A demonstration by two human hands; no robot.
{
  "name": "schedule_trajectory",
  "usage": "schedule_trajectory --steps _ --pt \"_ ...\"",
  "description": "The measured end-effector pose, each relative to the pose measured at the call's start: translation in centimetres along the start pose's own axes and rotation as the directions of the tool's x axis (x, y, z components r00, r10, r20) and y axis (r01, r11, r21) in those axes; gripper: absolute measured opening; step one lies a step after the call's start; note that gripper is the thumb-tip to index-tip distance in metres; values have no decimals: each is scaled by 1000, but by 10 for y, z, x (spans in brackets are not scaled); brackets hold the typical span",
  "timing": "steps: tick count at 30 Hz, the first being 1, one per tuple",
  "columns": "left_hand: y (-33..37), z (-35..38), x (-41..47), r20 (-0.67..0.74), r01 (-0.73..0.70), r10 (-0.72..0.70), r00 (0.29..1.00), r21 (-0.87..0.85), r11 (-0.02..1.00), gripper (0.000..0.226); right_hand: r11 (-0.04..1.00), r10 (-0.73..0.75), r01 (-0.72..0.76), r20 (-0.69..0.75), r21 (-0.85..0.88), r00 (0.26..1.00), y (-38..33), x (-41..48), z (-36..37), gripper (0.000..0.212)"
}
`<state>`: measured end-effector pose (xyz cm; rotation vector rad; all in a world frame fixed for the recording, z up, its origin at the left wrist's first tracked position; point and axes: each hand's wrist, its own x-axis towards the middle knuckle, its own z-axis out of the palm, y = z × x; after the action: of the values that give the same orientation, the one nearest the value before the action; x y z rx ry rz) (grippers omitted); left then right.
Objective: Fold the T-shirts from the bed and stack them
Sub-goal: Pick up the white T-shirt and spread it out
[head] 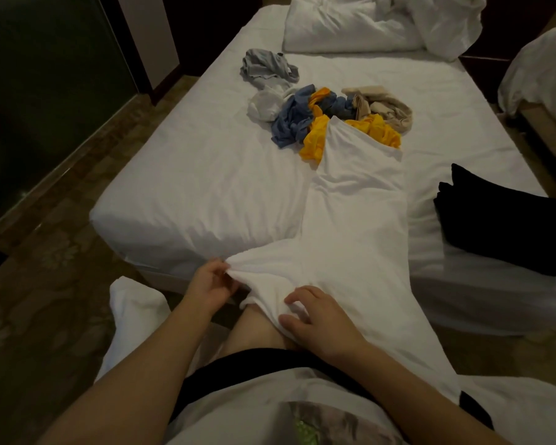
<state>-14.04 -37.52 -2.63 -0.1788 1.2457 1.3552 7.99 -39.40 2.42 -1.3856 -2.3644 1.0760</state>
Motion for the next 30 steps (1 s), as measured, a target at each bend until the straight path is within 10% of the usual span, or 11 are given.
schedule_trajectory --steps 6,15,19,23,26,28,30 --pt "-24 -17 -15 -171 287 -233 957 448 847 31 990 -23 36 95 -138 995 -6 -2 -6 56" --pt "-12 32 -38 94 -70 33 995 426 902 33 974 44 11 235 -228 971 -13 -5 -3 68" --pt "-23 56 -51 73 -226 246 966 695 682 18 987 13 30 259 -160 966 -17 -12 -11 69" --pt "-31 81 -67 381 -687 619 687 618 383 40 997 59 -47 193 -64 979 -17 -21 -21 81" --pt "-46 115 -90 854 -881 251 457 472 -3 40 992 121 -111 169 -64 978 -16 -35 -39 57" --pt "-58 126 -90 880 -866 -134 455 402 -298 31 990 77 -54 180 -129 981 -15 -51 -54 36" --pt "-62 120 -81 853 -848 -218 473 374 -377 25 993 43 -22 188 -113 981 -11 -68 -69 36"
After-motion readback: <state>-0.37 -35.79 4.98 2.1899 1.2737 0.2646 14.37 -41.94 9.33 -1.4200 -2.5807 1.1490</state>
